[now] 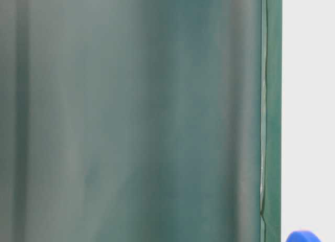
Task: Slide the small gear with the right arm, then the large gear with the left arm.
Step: 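Slide the large blue gear right with the left gripper against the small gear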
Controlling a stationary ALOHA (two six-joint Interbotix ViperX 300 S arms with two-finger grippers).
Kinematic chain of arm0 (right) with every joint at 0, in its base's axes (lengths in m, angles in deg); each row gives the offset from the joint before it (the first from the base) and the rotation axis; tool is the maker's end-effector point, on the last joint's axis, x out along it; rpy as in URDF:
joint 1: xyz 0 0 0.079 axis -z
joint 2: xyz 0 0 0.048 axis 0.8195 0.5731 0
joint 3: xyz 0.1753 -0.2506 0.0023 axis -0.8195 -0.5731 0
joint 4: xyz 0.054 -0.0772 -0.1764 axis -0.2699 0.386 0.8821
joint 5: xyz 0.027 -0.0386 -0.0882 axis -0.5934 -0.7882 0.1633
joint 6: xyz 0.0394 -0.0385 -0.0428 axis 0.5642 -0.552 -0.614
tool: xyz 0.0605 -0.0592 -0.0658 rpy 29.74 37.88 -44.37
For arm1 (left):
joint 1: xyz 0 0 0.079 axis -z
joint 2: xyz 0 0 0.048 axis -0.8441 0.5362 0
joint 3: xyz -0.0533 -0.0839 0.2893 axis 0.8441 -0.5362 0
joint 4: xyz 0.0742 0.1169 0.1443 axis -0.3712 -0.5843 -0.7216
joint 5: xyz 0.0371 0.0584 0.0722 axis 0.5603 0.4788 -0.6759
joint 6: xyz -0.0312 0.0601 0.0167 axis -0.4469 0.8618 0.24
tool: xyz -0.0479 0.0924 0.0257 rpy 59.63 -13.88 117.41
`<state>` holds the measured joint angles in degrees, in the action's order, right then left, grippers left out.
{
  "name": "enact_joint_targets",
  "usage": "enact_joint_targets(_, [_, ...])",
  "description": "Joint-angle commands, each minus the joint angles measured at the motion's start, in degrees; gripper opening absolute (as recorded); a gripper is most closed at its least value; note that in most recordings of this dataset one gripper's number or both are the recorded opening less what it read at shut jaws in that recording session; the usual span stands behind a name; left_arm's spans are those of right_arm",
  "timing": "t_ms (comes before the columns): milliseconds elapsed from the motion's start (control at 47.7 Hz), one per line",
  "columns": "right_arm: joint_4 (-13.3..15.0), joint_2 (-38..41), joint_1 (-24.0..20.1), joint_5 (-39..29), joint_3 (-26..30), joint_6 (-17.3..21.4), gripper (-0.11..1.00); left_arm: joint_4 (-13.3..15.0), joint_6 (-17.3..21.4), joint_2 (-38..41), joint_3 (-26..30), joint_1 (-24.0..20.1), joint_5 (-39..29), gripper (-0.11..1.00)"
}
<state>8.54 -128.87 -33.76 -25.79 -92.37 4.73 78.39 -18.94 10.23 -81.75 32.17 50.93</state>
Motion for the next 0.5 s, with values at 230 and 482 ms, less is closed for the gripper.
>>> enact_joint_targets(230, [0.1,-0.2,-0.5,0.1,0.6,0.0,0.5,-0.1,0.1,13.4,12.7,5.1,-0.1,0.0])
enact_joint_targets(482, [0.1,-0.3,-1.6,0.1,0.7,0.0,0.5,-0.1,3.6,30.8,30.4,8.5,-0.8,0.0])
